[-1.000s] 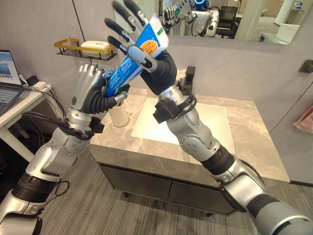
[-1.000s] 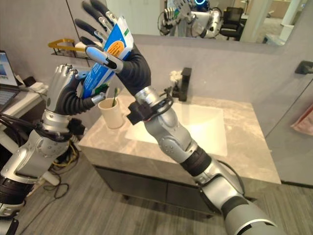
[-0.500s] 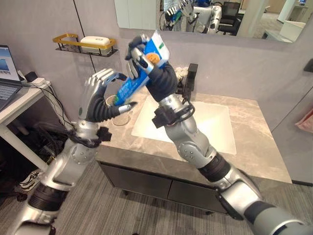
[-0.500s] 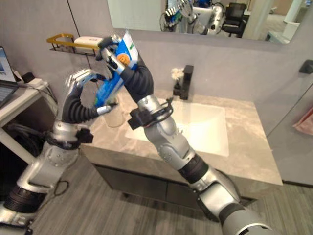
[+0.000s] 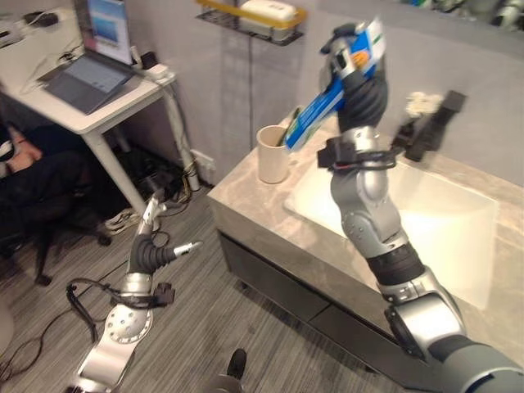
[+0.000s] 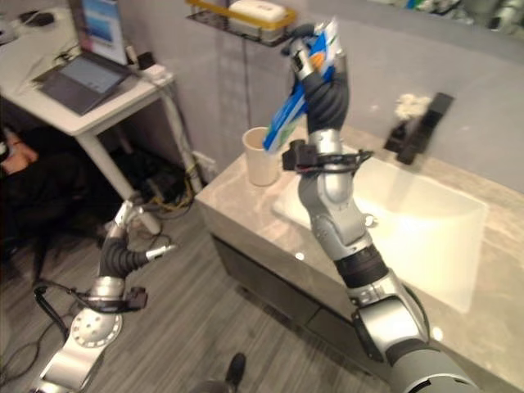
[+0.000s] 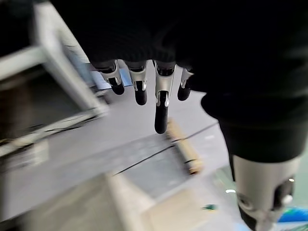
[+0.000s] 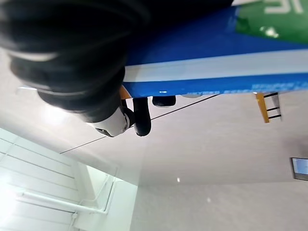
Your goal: Put brush and paste in cup on sink, flatten towel.
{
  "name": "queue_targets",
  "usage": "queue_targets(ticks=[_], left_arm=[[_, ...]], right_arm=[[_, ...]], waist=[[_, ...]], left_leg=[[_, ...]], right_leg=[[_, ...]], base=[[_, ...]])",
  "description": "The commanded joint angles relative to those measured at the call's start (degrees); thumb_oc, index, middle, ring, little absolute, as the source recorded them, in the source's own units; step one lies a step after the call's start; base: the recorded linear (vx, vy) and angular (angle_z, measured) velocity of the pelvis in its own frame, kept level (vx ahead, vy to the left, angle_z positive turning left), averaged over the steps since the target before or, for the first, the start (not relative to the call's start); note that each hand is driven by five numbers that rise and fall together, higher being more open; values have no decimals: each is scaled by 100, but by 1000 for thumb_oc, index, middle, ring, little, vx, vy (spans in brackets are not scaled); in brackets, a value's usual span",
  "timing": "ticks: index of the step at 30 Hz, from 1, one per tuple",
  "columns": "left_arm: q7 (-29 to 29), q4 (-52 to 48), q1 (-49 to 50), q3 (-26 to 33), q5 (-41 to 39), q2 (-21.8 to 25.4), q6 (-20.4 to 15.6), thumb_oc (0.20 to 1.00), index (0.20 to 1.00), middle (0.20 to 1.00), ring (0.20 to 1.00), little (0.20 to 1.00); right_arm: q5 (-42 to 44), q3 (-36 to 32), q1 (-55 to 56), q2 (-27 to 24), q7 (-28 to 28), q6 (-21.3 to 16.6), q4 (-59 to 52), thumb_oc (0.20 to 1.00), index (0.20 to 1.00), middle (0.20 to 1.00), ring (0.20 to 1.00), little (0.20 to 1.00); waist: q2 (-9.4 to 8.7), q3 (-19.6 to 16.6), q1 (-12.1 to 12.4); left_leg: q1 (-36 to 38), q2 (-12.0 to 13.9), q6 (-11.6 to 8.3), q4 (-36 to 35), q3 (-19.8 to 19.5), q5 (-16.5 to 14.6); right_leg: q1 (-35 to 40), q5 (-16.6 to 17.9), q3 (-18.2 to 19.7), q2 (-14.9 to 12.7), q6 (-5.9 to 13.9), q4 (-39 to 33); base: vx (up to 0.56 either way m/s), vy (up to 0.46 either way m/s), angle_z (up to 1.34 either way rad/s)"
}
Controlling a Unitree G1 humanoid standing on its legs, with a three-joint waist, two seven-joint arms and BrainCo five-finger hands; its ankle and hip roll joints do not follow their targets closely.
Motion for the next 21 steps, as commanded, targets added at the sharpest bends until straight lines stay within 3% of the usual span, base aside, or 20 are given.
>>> queue_targets(ticks=[1,4,5,16,21], left_arm=[[-560,83,136,-114,-541,639,-246,1000,1000,1000,1000,1000],[-880,362,626,-42,-1069,712,-78,1000,1000,1000,1000,1000],[-1040,409,879,157,-1636,646,67,1000,1000,1000,1000,1000],[-1074,233,949,194,-1376,656,65,1000,1000,1000,1000,1000],[-1085,232,877,129,-1277,694,82,1000,1000,1000,1000,1000]], right_arm=[[-353,-235,-979,-250,-172,-504,-24,200,200,200,200,200],[-479,-256,-1204,-428,-252,-466,72,200,200,200,200,200],[-528,-217,-1355,-555,-301,-422,151,200,200,200,200,200],[-564,-196,-1356,-795,-278,-349,381,200,200,200,200,200],[-702,-216,-1339,-1040,-359,-306,442,200,200,200,200,200]], waist=[[-302,-137,199],[-290,-92,362],[-290,-60,453],[-293,4,613],[-258,36,553]], left_leg=[[33,27,-167,36,76,-158],[-38,-38,-145,36,-48,-142],[-100,-79,-126,36,-121,-129],[-254,-187,-69,36,-202,-149],[-285,-220,-54,36,-208,-161]], right_leg=[[-90,414,186,-745,408,2],[-91,423,86,-763,438,2],[-101,430,29,-775,451,2],[-178,447,-46,-858,529,2],[-196,458,-58,-885,559,2]], base=[[36,-8,29],[37,14,35],[23,6,23],[20,12,9],[7,3,7]])
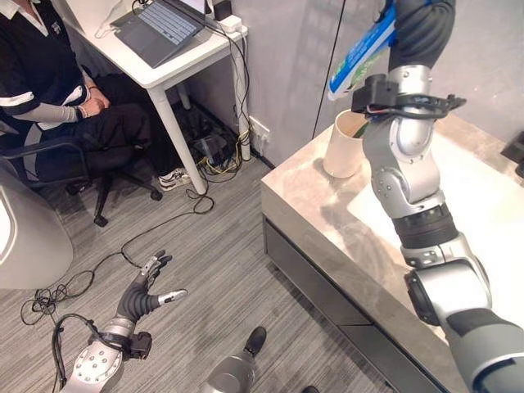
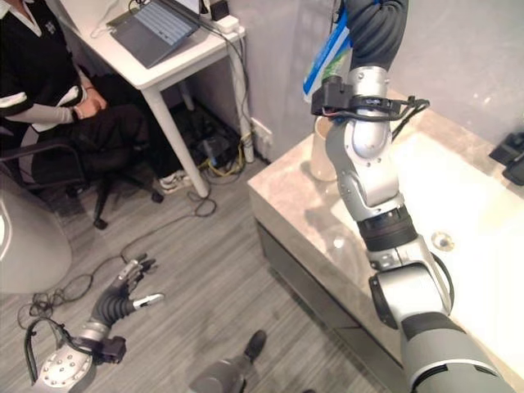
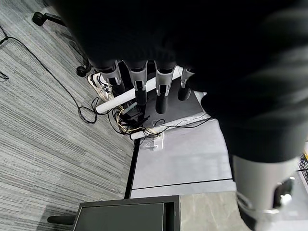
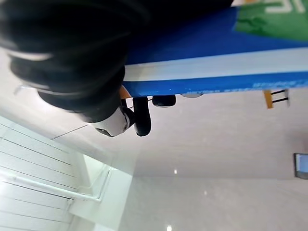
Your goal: Put brush and paste in cup on sink, flatten towel.
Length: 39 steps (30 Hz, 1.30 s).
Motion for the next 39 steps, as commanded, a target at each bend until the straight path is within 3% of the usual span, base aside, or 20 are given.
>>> queue_targets(ticks=[1,19,39], left_arm=[[-44,-302,85,35,140,279,-221,1000,1000,1000,1000,1000],[121,-270,157,334,342,146,-226,1000,1000,1000,1000,1000],[154,-343,171,404,383,40,-223,1000,1000,1000,1000,1000]], right_arm=[[-303,85,-567,-323,-54,-228,-78,200,200,200,200,200],[-660,348,-734,-374,-73,-19,159,200,200,200,200,200],[-784,405,-642,-415,30,42,253,200,200,200,200,200]], waist=[[-146,-258,-21],[-192,-145,-186],[-209,-34,-222]], left_leg=[[95,119,-77,35,249,-190],[122,202,-88,35,473,-241],[86,210,-90,35,434,-233]], right_leg=[[-68,603,380,-635,355,3],[-213,606,648,-607,335,3],[-208,590,592,-597,340,3]], base=[[0,0,0],[0,-3,-4],[1,-3,0]])
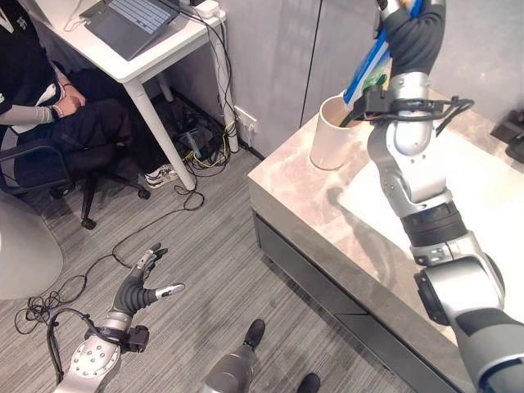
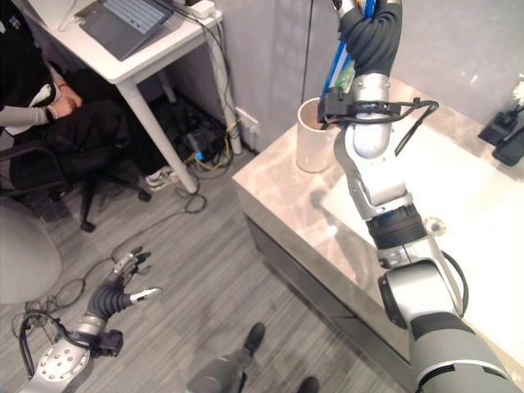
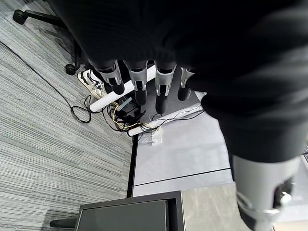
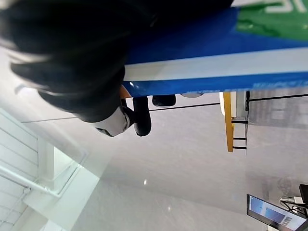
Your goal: Put brush and paste in cup on sink, flatten towel.
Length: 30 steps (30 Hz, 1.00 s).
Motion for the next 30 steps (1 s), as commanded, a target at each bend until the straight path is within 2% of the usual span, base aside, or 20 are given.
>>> queue_targets(ticks=[1,14,15,16,17,30], left_arm=[[98,-370,177,179,160,46,-221,1000,1000,1000,1000,1000],[85,-381,104,101,213,89,-223,1000,1000,1000,1000,1000],[71,-396,118,107,214,83,-218,1000,1000,1000,1000,1000],[71,-397,119,108,214,81,-218,1000,1000,1000,1000,1000],[59,-414,128,114,207,67,-220,1000,1000,1000,1000,1000],[35,-453,27,-69,146,37,-191,1000,1000,1000,1000,1000]], right_arm=[[-86,230,-606,-257,34,-209,-155,200,200,200,200,200],[149,354,-614,-153,167,-184,88,200,200,200,200,200],[167,394,-620,-188,220,-148,111,451,451,451,451,451],[168,395,-622,-188,221,-149,113,586,586,586,586,586],[174,393,-617,-214,217,-142,170,1000,1000,1000,1000,1000],[-216,316,-566,-106,39,-56,194,1000,1000,1000,1000,1000]], waist=[[-219,-156,-35],[-253,-99,-66],[-266,-93,-80],[-265,-93,-79],[-267,-94,-87],[-220,-128,-70]], left_leg=[[182,176,-86,35,248,-240],[184,207,-89,35,309,-256],[188,218,-91,35,320,-258],[189,219,-92,35,321,-258],[193,226,-94,35,326,-260],[204,256,-91,35,329,-264]], right_leg=[[-28,547,394,-579,331,3],[-80,563,449,-572,321,3],[-85,563,464,-566,319,3],[-86,563,466,-565,319,3],[-89,564,469,-559,319,3],[-97,578,488,-537,312,3]], base=[[4,14,4],[0,0,0],[0,0,0],[0,0,0],[-6,1,-3],[-5,1,-1]])
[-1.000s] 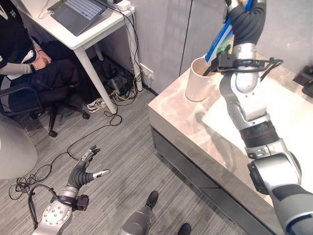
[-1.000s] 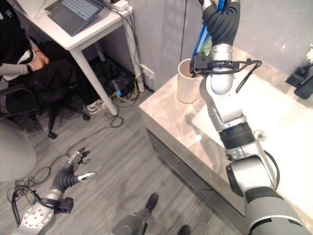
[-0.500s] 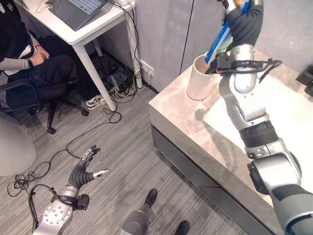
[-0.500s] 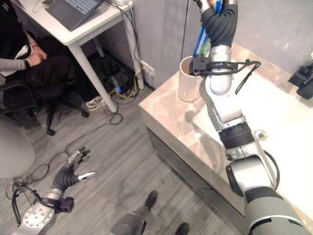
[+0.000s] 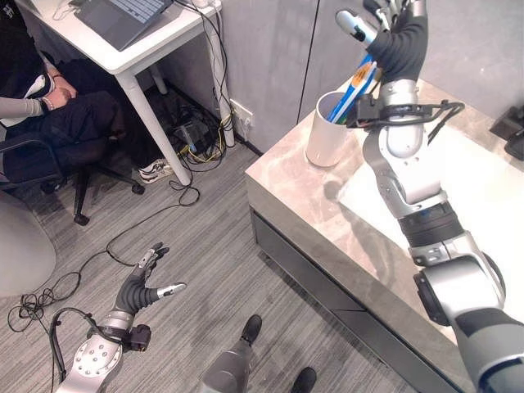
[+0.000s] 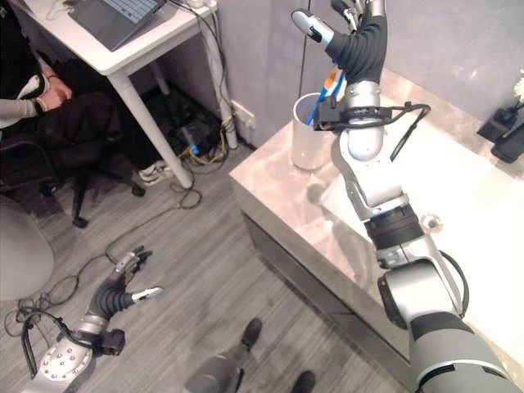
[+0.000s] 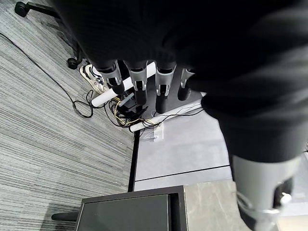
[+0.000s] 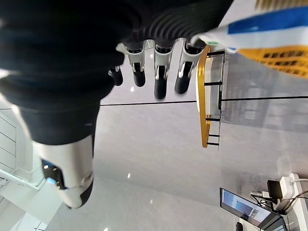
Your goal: Put brush and paste in cup on sink, flatten towel.
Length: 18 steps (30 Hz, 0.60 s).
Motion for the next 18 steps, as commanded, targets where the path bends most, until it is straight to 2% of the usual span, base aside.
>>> queue_targets(ticks=[1,5,6,7,10,11,12,13,14,15,16,17,18], left_arm=[[8,-437,68,-62,92,82,-190,1000,1000,1000,1000,1000],[30,-467,-35,-83,141,131,-194,1000,1000,1000,1000,1000],[65,-482,-66,-36,184,148,-190,1000,1000,1000,1000,1000],[65,-482,-71,-40,184,153,-188,1000,1000,1000,1000,1000],[-49,-527,-193,-42,0,176,-179,1000,1000,1000,1000,1000],[-54,-530,-202,-50,-7,189,-175,1000,1000,1000,1000,1000],[-106,-543,-213,-32,-131,173,-177,1000,1000,1000,1000,1000],[-292,-618,-197,57,-747,48,-98,1000,1000,1000,1000,1000],[-300,-624,-209,44,-761,56,-91,1000,1000,1000,1000,1000],[-433,-976,-215,202,-870,40,-175,1000,1000,1000,1000,1000],[-479,-1102,-198,245,-937,27,-200,1000,1000,1000,1000,1000],[-486,-1125,-180,228,-948,77,-188,1000,1000,1000,1000,1000],[-525,-1197,-132,295,-997,20,-197,1000,1000,1000,1000,1000]], right_arm=[[-252,125,-558,-103,-104,-175,-97,1000,1000,1000,1000,1000],[-750,-113,-545,-191,-382,-174,-566,1000,1000,1000,1000,1000],[-1251,-285,-568,-358,-554,-119,-950,1000,1000,1000,1000,1000],[-1275,-296,-547,-354,-566,-97,-983,1000,1000,1000,1000,1000],[-2216,-836,-332,-757,-903,-16,-1863,1000,1000,1000,1000,1000],[-2235,-860,-299,-759,-906,7,-1906,1000,1000,1000,1000,1000],[-2512,-922,-224,-903,-931,85,-2005,1000,1000,1000,1000,1000],[-3220,-1087,13,-1654,-1016,284,-2243,1000,1000,1000,1000,1000],[-3227,-1106,38,-1668,-1015,295,-2268,1000,1000,1000,1000,1000],[-3187,-1537,514,-2125,-1075,202,-2359,1000,1000,1000,1000,1000],[-3195,-1765,818,-2254,-1159,147,-2421,1000,1000,1000,1000,1000],[-3194,-1864,944,-2247,-1152,138,-2476,1000,1000,1000,1000,1000],[-3251,-2177,1403,-2431,-1202,128,-2529,1000,1000,1000,1000,1000]], waist=[[-114,-249,-46],[-83,-303,-7],[-54,-351,-32],[-56,-350,-26],[-2,-447,-164],[-5,-443,-149],[7,-467,-210],[18,-484,-359],[22,-489,-341],[36,-487,-524],[48,-475,-617],[18,-496,-588],[18,-488,-696]], left_leg=[[210,235,-94,34,244,-268],[248,253,-99,34,239,-284],[303,258,-97,34,259,-308],[302,258,-97,34,259,-305],[452,290,-96,34,353,-402],[435,286,-89,34,354,-363],[456,294,-88,34,387,-372],[524,318,-98,34,447,-419],[495,316,-92,34,447,-378],[490,345,-104,34,468,-377],[491,355,-98,34,480,-387],[491,357,-99,34,470,-388],[497,369,-88,34,484,-394]], right_leg=[[-54,560,410,-540,320,2],[-2,542,386,-528,320,2],[36,529,393,-527,321,2],[34,533,394,-527,322,2],[99,480,475,-508,326,2],[81,515,480,-511,325,2],[68,516,515,-509,327,2],[75,488,594,-484,325,2],[45,527,599,-486,324,2],[8,535,635,-467,321,2],[-5,537,651,-458,321,2],[0,536,641,-455,320,2],[-15,538,662,-448,320,2]], base=[[0,0,0],[0,0,0],[0,0,0],[0,0,0],[5,-1,-4],[-2,20,-4],[-13,33,-5],[-13,33,-8],[-22,24,-18],[-39,23,-21],[-16,15,-16],[-15,25,-6],[-10,39,-12]])
